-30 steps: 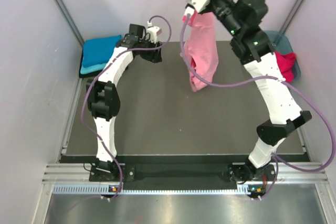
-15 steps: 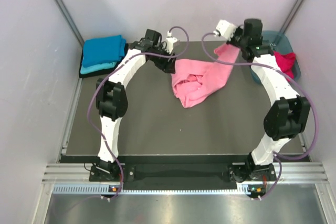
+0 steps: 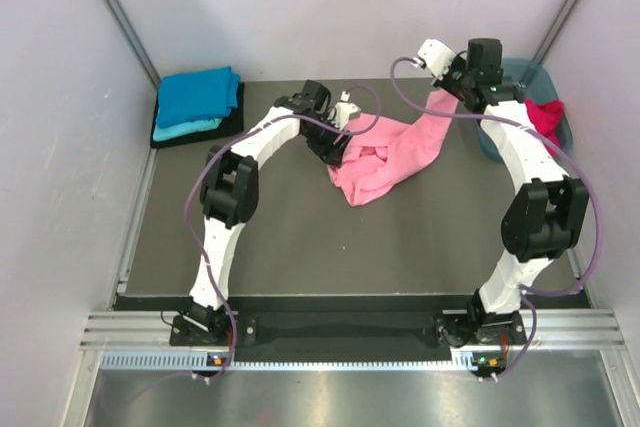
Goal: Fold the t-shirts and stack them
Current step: Flatten the tshirt out
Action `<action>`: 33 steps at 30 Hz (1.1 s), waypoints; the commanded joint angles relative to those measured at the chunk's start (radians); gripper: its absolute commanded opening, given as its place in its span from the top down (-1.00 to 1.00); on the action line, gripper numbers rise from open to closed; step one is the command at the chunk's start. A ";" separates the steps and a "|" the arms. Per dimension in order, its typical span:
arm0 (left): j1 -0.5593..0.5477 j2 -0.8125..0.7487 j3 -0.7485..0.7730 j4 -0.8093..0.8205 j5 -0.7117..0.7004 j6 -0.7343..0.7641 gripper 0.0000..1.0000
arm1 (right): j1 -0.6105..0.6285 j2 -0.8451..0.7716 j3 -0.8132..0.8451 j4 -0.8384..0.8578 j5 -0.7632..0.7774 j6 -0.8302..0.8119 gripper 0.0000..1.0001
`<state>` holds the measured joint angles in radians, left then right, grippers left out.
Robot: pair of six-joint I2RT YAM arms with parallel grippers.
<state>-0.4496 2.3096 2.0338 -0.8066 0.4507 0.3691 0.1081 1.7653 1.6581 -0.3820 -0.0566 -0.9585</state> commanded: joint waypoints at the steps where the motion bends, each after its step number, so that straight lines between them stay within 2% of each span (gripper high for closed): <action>1: 0.011 0.001 0.043 0.062 -0.084 -0.015 -0.30 | -0.001 0.011 0.048 0.020 -0.032 0.053 1.00; 6: 0.012 -0.019 0.081 0.107 -0.176 -0.025 -0.28 | 0.001 0.002 0.029 0.020 -0.034 0.092 1.00; 15: 0.019 -0.110 0.059 0.187 -0.205 -0.007 -0.27 | 0.002 -0.020 0.006 0.017 -0.020 0.084 1.00; 20: 0.017 -0.009 0.127 0.173 -0.167 -0.036 -0.27 | 0.004 -0.009 0.012 0.023 -0.025 0.104 1.00; 21: 0.015 0.020 0.156 0.121 -0.149 -0.035 -0.24 | 0.005 -0.006 0.014 0.023 -0.025 0.109 1.00; 22: 0.017 0.081 0.231 0.043 -0.111 -0.048 -0.08 | 0.010 -0.003 0.012 0.023 -0.026 0.107 1.00; 24: 0.023 0.123 0.293 -0.009 -0.071 -0.064 0.16 | 0.013 0.003 0.014 0.023 -0.028 0.107 1.00; 25: 0.026 0.128 0.296 -0.016 -0.020 -0.073 0.48 | 0.013 0.005 0.017 0.028 -0.034 0.107 1.00; 27: 0.040 0.099 0.260 0.010 0.000 -0.096 0.74 | 0.015 0.023 0.043 0.028 -0.041 0.112 1.00; 28: 0.043 0.077 0.244 0.007 -0.003 -0.093 1.00 | 0.015 0.032 0.057 0.022 -0.052 0.122 1.00; 33: 0.103 -0.048 0.243 0.004 -0.013 -0.053 1.00 | 0.015 0.074 0.199 0.022 -0.081 0.196 1.00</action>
<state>-0.4011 2.4107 2.2700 -0.7967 0.4053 0.2993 0.1154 1.8313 1.7355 -0.3954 -0.0998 -0.8310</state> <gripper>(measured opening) 0.015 0.009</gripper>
